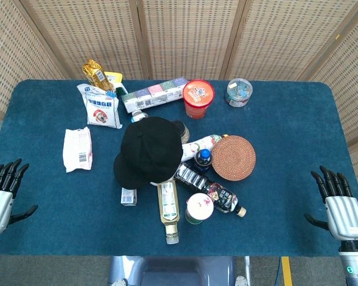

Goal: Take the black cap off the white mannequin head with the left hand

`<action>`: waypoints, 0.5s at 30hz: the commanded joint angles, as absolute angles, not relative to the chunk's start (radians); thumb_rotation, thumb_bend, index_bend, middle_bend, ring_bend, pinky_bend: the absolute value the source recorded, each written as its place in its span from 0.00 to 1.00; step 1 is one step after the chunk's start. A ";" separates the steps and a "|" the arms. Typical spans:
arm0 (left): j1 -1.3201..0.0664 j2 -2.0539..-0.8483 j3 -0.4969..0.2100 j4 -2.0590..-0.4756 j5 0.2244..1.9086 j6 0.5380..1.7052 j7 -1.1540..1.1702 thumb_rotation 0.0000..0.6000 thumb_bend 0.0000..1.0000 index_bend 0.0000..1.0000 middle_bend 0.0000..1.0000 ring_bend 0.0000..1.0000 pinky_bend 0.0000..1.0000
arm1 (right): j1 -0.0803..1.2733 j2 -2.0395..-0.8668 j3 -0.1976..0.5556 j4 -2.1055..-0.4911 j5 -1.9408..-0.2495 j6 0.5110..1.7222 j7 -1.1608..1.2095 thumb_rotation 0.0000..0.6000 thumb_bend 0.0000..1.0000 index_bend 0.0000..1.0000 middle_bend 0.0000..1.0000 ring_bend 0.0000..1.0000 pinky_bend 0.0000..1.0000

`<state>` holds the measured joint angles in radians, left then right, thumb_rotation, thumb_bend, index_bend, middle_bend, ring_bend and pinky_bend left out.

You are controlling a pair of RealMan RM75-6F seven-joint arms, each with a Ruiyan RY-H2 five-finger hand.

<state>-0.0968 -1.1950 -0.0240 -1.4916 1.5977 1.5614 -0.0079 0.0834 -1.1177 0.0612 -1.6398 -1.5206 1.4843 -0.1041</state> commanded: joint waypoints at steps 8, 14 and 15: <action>-0.104 -1.214 -0.024 -1.458 1.624 1.575 -0.040 1.00 0.00 0.00 0.00 0.00 0.00 | 0.084 -1.116 0.058 -1.638 -1.522 1.480 -0.100 1.00 0.00 0.06 0.00 0.00 0.01; -0.138 -1.274 -0.040 -1.368 1.667 1.597 -0.140 1.00 0.00 0.00 0.00 0.00 0.00 | 0.081 -1.113 0.056 -1.643 -1.528 1.486 -0.094 1.00 0.00 0.06 0.00 0.00 0.01; -0.146 -1.289 -0.042 -1.346 1.674 1.599 -0.164 1.00 0.00 0.00 0.00 0.00 0.00 | 0.082 -1.113 0.056 -1.643 -1.527 1.486 -0.094 1.00 0.00 0.06 0.00 0.00 0.01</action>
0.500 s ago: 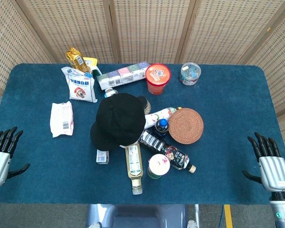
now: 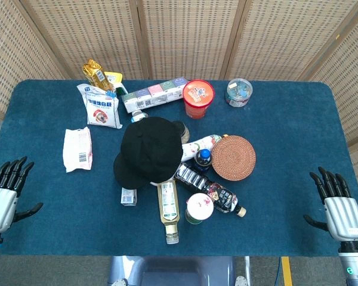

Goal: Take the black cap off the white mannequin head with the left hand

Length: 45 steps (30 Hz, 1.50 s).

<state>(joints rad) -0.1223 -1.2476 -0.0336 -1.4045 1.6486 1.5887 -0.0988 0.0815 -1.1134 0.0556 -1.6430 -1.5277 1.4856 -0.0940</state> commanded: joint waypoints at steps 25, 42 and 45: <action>-0.278 -1.682 -0.099 -1.043 1.661 1.595 -0.435 1.00 0.00 0.00 0.00 0.00 0.00 | 0.091 -1.112 0.051 -1.641 -1.516 1.456 -0.090 1.00 0.00 0.06 0.00 0.00 0.01; -0.314 -1.810 -0.131 -1.076 1.589 1.561 -0.421 1.00 0.00 0.00 0.00 0.00 0.00 | 0.095 -1.111 0.042 -1.641 -1.524 1.445 -0.080 1.00 0.00 0.06 0.00 0.00 0.01; -0.316 -1.816 -0.133 -1.095 1.592 1.570 -0.395 1.00 0.00 0.00 0.00 0.00 0.00 | 0.095 -1.109 0.040 -1.643 -1.529 1.444 -0.073 1.00 0.00 0.06 0.00 0.00 0.01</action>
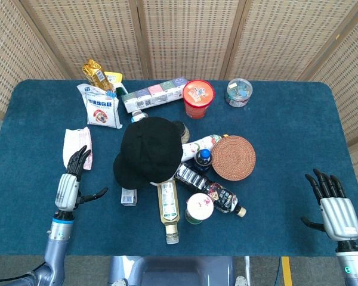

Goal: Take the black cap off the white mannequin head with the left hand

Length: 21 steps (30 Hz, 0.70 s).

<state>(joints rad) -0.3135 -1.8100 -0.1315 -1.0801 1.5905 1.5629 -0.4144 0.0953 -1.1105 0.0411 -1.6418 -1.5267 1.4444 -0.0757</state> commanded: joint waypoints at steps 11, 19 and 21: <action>-0.316 -1.814 -0.138 -1.181 1.566 1.556 -0.251 1.00 0.00 0.00 0.00 0.00 0.00 | 0.100 -1.107 0.034 -1.645 -1.536 1.435 -0.063 1.00 0.00 0.06 0.00 0.00 0.01; -0.323 -1.816 -0.136 -1.209 1.534 1.511 -0.175 1.00 0.01 0.00 0.00 0.00 0.00 | 0.103 -1.109 0.031 -1.645 -1.534 1.426 -0.065 1.00 0.00 0.06 0.00 0.00 0.01; -0.331 -1.827 -0.147 -1.203 1.535 1.514 -0.170 1.00 0.01 0.00 0.00 0.00 0.00 | 0.105 -1.111 0.031 -1.644 -1.532 1.421 -0.067 1.00 0.00 0.06 0.00 0.00 0.01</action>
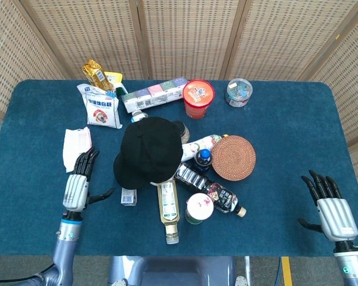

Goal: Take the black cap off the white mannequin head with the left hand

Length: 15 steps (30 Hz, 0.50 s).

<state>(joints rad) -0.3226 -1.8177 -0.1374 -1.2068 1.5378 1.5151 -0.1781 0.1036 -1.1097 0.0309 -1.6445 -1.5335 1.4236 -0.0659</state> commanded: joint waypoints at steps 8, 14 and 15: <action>-0.361 -1.867 -0.163 -1.161 1.524 1.487 -0.167 1.00 0.01 0.00 0.00 0.00 0.00 | 0.110 -1.114 0.029 -1.642 -1.530 1.412 -0.070 1.00 0.00 0.06 0.00 0.00 0.01; -0.389 -1.911 -0.183 -1.116 1.517 1.477 -0.169 1.00 0.01 0.00 0.00 0.00 0.00 | 0.110 -1.113 0.029 -1.641 -1.533 1.415 -0.062 1.00 0.00 0.06 0.00 0.00 0.01; -0.394 -1.920 -0.185 -1.105 1.516 1.475 -0.172 1.00 0.01 0.00 0.00 0.00 0.00 | 0.110 -1.113 0.030 -1.641 -1.533 1.415 -0.061 1.00 0.00 0.06 0.00 0.00 0.01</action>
<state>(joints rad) -0.3863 -1.9087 -0.1805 -1.1174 1.5184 1.4792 -0.1688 0.1100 -1.1128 0.0296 -1.6411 -1.5326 1.4153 -0.0616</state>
